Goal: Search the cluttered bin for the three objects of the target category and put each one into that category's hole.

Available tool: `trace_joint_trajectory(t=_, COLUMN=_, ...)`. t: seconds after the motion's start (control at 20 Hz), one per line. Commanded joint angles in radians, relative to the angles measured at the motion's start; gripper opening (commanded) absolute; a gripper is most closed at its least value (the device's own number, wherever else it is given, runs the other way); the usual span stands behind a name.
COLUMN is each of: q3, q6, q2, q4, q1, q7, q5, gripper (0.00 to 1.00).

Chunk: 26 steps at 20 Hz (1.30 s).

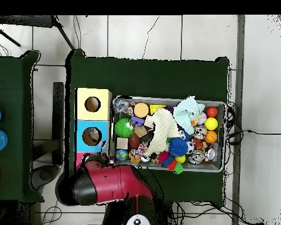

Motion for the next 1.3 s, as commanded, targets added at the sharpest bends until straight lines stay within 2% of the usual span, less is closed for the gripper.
trace_joint_trajectory(t=0.05, q3=-0.040, q6=-0.001, q2=0.067, q4=-0.091, q1=0.025, q7=0.192, q5=0.044, gripper=0.00)
trace_joint_trajectory(t=0.8, q3=-0.068, q6=0.058, q2=0.100, q4=-0.144, q1=0.119, q7=0.221, q5=0.168, gripper=0.00)
trace_joint_trajectory(t=1.2, q3=-0.102, q6=0.027, q2=0.128, q4=-0.159, q1=0.147, q7=0.207, q5=0.192, gripper=0.00)
trace_joint_trajectory(t=1.25, q3=-0.110, q6=0.027, q2=0.132, q4=-0.162, q1=0.150, q7=0.199, q5=0.198, gripper=1.00)
trace_joint_trajectory(t=1.3, q3=-0.111, q6=0.026, q2=0.131, q4=-0.160, q1=0.148, q7=0.204, q5=0.203, gripper=1.00)
